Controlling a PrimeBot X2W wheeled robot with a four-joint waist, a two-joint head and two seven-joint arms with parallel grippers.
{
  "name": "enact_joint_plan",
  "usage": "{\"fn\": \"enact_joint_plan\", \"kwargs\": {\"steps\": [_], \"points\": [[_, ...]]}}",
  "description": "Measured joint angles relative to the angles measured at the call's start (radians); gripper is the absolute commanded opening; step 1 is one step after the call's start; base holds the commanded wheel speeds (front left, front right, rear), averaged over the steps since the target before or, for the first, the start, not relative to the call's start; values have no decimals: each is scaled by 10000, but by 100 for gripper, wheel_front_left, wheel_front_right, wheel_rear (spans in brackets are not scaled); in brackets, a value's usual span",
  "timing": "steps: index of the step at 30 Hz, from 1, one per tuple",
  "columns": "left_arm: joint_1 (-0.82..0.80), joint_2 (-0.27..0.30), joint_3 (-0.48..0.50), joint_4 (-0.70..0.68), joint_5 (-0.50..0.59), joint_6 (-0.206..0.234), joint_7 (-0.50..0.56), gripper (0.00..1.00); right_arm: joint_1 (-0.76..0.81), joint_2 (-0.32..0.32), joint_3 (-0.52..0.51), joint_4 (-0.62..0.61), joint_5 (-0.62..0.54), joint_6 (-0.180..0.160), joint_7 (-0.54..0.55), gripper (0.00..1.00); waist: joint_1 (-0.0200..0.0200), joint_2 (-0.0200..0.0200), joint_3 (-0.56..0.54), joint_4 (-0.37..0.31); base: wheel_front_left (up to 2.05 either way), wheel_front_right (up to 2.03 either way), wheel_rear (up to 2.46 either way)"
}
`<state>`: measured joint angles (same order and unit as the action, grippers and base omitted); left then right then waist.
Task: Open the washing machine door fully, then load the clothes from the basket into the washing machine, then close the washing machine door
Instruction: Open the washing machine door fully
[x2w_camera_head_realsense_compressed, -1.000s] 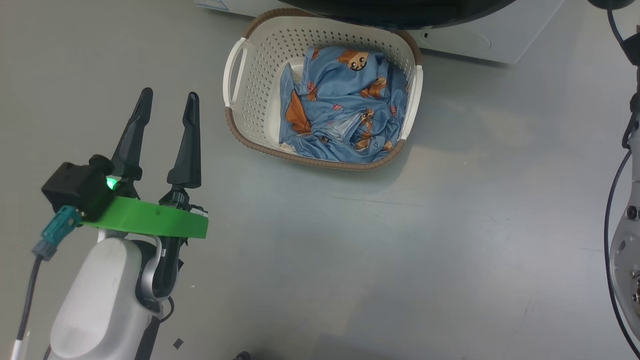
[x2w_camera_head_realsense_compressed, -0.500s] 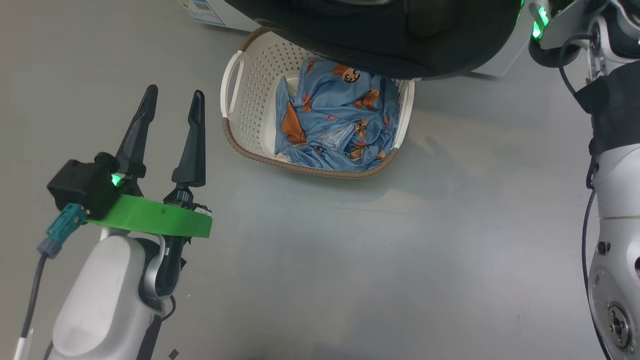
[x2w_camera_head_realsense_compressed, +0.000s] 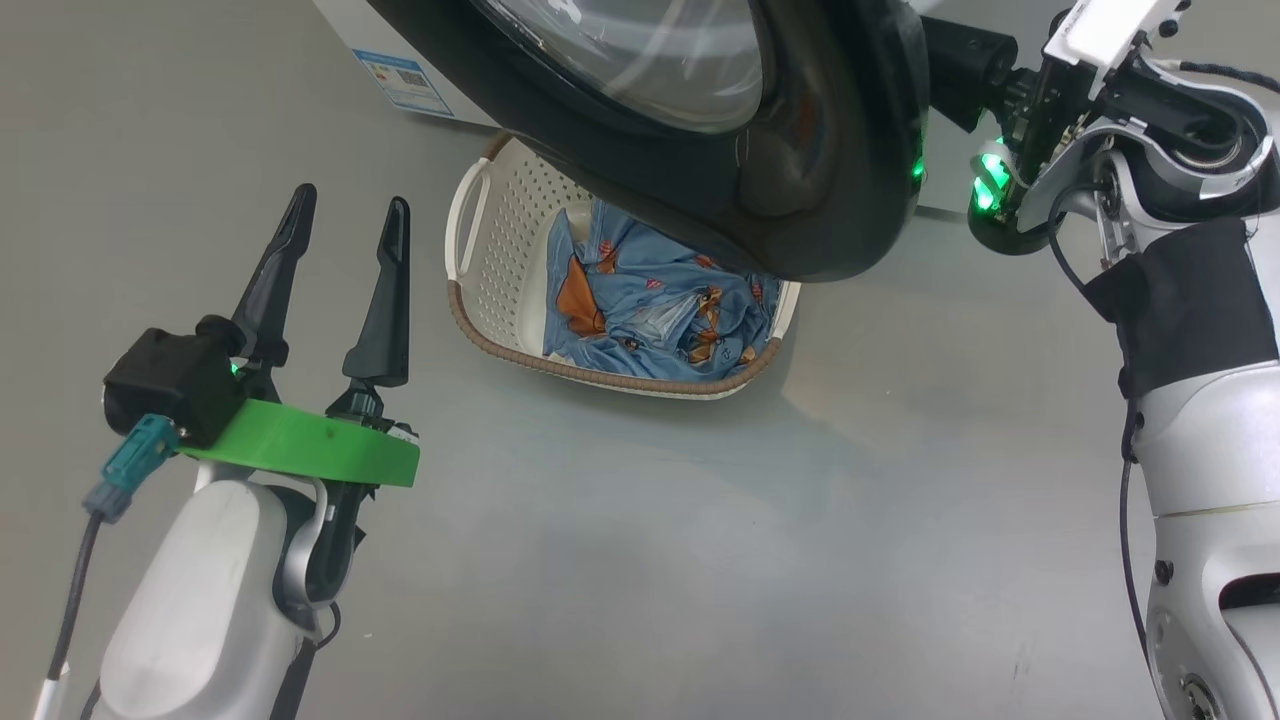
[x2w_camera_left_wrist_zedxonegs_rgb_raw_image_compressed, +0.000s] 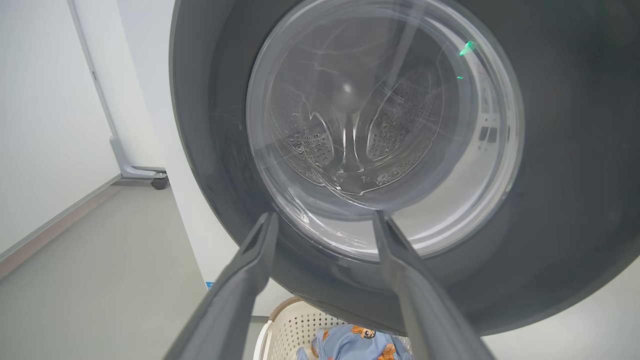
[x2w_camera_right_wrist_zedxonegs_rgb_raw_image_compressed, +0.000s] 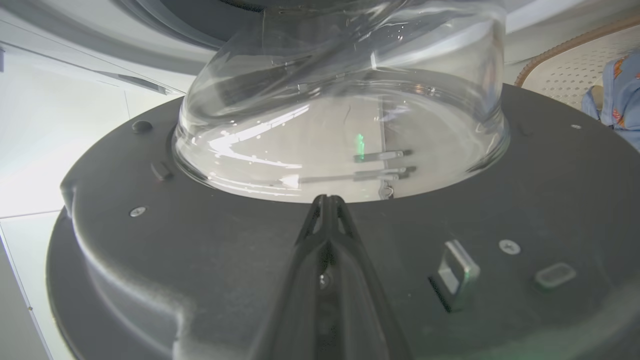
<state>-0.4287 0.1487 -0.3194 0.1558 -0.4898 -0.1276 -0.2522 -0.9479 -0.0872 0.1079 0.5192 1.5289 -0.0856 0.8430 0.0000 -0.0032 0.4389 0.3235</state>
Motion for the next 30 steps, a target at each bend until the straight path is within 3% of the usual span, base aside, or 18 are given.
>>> {"fn": "enact_joint_plan", "kwargs": {"steps": [12,30], "points": [[363,105,-88,171,69,0,0,100,1288,138,445,-334,757,-65,1354,0,-1,0,-834,-110,0,0,0],[918,261,-211,245,69,0,0,100,2810,180,1804,-1313,1668,-94,1615,0,-1,0,-1733,-140,0,0,0]]}}
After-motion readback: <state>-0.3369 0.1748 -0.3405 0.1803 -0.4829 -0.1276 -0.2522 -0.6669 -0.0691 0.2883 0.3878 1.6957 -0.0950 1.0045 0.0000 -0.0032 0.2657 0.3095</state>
